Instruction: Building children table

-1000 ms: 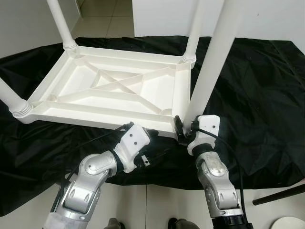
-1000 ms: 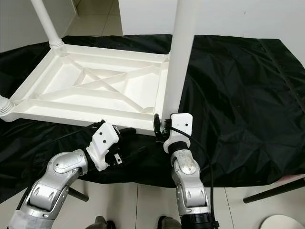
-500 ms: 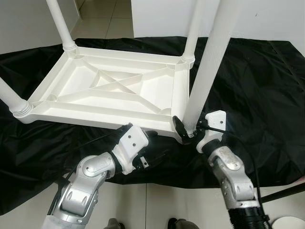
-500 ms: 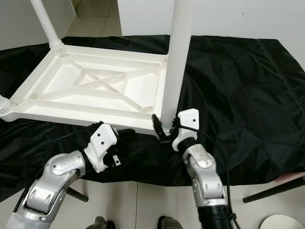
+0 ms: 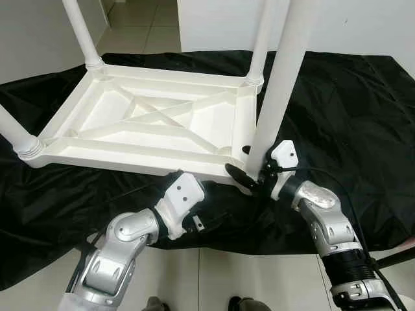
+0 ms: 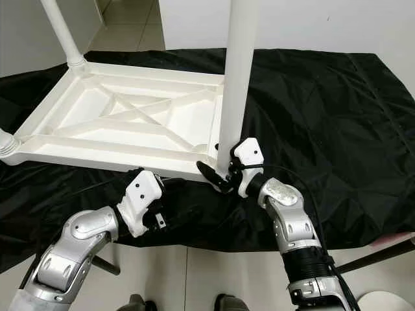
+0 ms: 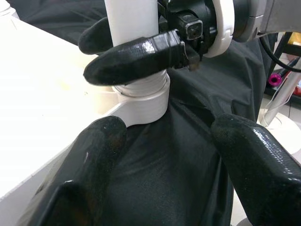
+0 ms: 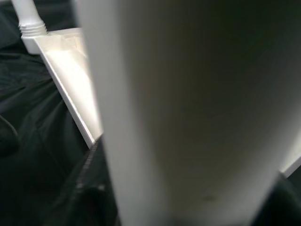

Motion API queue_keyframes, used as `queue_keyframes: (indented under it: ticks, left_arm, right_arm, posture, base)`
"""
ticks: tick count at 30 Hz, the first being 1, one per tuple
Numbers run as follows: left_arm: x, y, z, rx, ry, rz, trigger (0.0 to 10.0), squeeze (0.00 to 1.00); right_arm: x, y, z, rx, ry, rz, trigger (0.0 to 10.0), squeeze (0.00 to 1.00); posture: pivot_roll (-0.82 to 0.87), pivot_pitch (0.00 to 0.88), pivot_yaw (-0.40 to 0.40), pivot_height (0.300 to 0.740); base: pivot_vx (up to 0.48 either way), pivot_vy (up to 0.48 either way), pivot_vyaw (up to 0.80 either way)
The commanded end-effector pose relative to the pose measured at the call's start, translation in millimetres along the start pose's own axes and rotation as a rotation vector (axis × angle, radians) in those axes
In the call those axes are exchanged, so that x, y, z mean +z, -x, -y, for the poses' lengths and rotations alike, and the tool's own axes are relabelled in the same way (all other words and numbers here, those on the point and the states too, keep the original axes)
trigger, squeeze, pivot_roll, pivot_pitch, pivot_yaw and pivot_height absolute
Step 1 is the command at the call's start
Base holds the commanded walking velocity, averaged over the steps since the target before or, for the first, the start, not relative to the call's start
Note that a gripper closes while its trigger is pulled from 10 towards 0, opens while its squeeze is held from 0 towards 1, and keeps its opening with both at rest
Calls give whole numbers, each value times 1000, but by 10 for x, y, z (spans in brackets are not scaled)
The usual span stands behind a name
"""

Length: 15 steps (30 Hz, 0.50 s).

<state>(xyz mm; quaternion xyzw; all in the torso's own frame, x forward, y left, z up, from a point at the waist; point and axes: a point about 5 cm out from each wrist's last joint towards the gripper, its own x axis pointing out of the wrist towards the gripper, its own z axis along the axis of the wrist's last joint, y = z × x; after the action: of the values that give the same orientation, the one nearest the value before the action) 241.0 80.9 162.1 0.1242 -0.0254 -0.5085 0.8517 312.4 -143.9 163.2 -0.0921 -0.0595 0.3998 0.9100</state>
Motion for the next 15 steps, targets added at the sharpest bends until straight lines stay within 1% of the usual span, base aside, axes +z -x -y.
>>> queue_keyframes:
  ticks: [1,3,6,7,11,12,14,15]
  left_arm:
    - [12,8,-3,33,-3,0,10000,0]
    - [11,8,7,34,-2,0,10000,0]
    - [10,6,17,33,1,1,10000,0]
    - [9,2,27,30,4,2,10000,0]
    - [3,-2,30,27,5,0,10000,0]
    - [1,-2,33,25,6,0,10000,0]
    - [1,-2,36,25,6,0,10000,0]
    - [0,-3,35,25,6,0,10000,0]
  right_arm:
    - [-51,0,-34,43,-6,-20,0,0]
    - [-84,40,-24,57,-12,-31,0,0]
    - [-104,55,-19,69,-22,-26,0,0]
    - [-115,68,-17,44,-41,-23,10000,0]
    - [-118,88,-23,8,-71,-19,10000,0]
    - [-117,100,-29,-37,-83,-17,10000,0]
    - [-117,102,-29,-52,-85,-19,10000,0]
    - [-118,101,-24,-82,-83,-21,10000,0]
  posture:
    - [-47,110,50,740]
    - [-50,110,48,740]
    - [-50,110,47,740]
    - [-53,111,46,740]
    - [-55,110,44,740]
    - [-55,108,41,740]
    - [-55,108,41,740]
    - [-55,107,39,740]
  base:
    - [0,0,0]
    - [0,0,0]
    - [0,0,0]
    - [0,0,0]
    - [0,0,0]
    - [0,0,0]
    - [0,0,0]
    - [0,0,0]
